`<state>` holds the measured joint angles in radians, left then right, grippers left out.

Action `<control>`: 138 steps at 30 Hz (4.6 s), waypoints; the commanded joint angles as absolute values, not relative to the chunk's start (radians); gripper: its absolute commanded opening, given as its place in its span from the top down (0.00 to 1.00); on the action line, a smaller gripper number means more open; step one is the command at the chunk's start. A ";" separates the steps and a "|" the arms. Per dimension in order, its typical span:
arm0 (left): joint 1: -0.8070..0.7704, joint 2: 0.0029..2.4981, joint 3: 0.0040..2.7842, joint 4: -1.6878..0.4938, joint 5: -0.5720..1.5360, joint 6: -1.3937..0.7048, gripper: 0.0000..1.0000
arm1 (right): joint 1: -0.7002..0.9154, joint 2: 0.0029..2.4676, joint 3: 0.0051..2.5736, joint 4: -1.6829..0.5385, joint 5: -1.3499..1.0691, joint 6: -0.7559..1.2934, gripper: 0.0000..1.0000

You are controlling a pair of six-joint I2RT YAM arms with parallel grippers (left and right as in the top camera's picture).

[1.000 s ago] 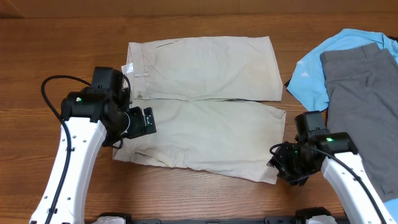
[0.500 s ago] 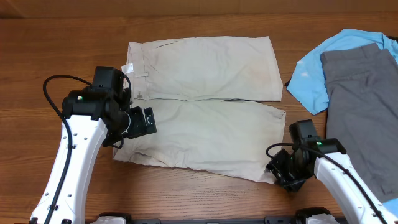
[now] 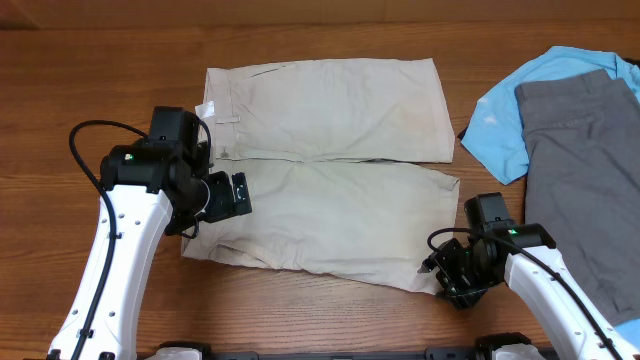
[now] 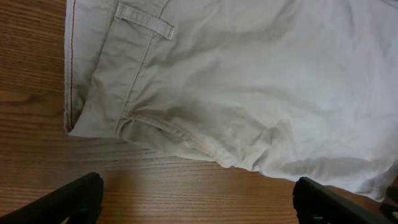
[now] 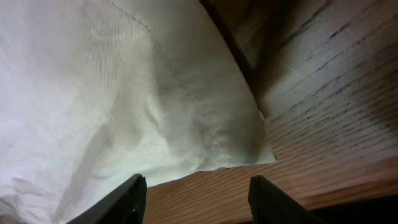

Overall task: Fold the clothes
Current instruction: 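Grasp the lower right corner with the right gripper, left holding left edge, then move the left gripper down to grasp the shorts' lower left corner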

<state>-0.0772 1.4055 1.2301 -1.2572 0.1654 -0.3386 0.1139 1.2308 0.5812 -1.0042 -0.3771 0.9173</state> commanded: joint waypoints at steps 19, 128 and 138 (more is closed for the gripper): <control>-0.079 1.412 1.224 -1.256 0.176 -0.348 0.00 | 0.117 1.231 0.508 -0.947 -0.334 1.026 0.43; -0.077 1.412 0.904 -1.140 0.122 -0.818 0.22 | 0.117 1.356 0.504 -0.875 -0.318 0.912 0.96; -0.077 1.414 0.885 -1.046 0.111 -0.888 0.29 | 0.117 1.356 0.504 -0.876 -0.308 0.916 0.96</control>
